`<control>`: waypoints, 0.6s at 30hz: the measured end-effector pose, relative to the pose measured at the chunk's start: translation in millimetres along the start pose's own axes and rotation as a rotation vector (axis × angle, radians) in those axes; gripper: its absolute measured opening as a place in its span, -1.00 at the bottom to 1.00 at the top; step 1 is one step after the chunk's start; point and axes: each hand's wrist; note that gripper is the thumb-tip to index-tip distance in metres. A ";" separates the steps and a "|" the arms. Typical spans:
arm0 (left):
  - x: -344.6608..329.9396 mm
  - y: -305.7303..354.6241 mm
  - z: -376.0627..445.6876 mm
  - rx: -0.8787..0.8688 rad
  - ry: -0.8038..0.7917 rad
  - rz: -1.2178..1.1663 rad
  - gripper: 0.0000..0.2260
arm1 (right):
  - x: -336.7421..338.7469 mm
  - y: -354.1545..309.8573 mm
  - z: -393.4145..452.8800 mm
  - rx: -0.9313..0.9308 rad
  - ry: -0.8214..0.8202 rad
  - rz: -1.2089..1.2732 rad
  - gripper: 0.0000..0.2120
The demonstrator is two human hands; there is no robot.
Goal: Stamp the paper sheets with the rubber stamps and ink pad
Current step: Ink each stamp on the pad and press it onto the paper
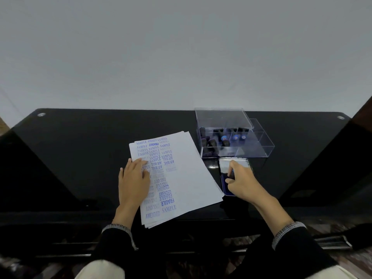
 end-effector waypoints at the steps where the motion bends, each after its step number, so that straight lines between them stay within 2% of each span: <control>1: 0.6 0.3 0.2 0.004 -0.002 -0.002 -0.68 | -0.3 -1.2 -0.1 0.001 -0.009 -0.005 -0.91; 7: 3.9 4.3 4.8 -0.001 -0.038 -0.004 -0.67 | -0.9 -4.6 1.6 -0.006 -0.031 -0.068 -0.90; 11: 7.6 7.3 3.2 -0.003 -0.054 -0.018 -0.68 | 7.0 1.8 1.4 -0.053 -0.032 0.008 -0.95; 14: 8.7 8.2 3.3 -0.005 -0.063 -0.012 -0.69 | 13.3 5.4 -2.5 -0.088 0.059 0.097 -0.97; 18: 7.9 7.3 3.9 -0.010 -0.067 -0.005 -0.69 | 12.0 1.1 -4.7 -0.064 0.216 -0.094 -0.86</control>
Point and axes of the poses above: each hand's wrist, its own z-axis towards the middle knuckle, its own x-axis out of the back of the hand, y = z × x, and after that the axes turned 10 degrees about x, right-handed
